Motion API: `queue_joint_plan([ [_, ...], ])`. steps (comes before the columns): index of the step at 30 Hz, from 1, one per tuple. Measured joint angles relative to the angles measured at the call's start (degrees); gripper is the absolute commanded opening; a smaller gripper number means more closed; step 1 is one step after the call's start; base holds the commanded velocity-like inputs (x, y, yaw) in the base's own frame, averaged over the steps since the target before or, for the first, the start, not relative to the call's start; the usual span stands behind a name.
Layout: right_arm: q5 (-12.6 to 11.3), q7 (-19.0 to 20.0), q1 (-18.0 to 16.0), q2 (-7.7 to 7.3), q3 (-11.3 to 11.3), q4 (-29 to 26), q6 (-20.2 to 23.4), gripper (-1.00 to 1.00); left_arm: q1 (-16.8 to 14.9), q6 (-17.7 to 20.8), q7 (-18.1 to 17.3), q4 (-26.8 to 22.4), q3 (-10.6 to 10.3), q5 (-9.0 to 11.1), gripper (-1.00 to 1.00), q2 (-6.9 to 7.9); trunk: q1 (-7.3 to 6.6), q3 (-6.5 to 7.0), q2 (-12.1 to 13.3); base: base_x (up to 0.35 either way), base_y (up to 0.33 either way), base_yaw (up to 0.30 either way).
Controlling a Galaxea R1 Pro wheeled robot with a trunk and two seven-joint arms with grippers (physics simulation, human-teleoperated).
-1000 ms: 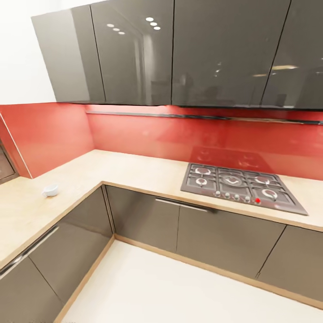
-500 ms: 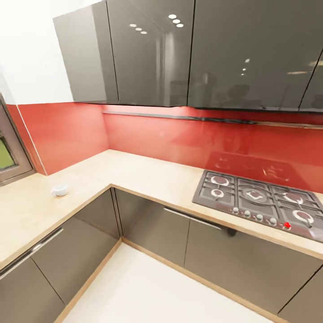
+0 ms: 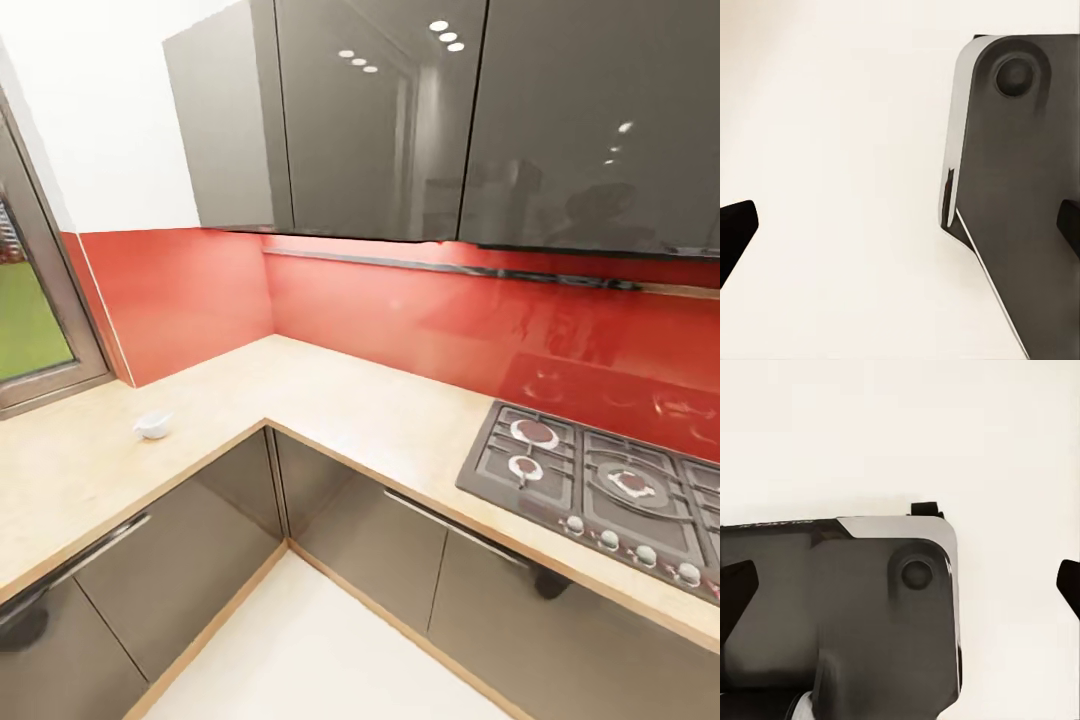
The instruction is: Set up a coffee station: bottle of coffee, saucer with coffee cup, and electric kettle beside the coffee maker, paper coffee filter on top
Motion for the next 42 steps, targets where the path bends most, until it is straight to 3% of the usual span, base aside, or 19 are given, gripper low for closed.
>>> queue_joint_plan([
  [42,0.1,0.0,0.0,0.01,0.0,0.0,0.0,1.0,0.0,-0.2,0.0,-0.1,-0.1,0.1,1.0,-0.44,0.03,0.0,0.0,0.019,-0.013,0.276],
])
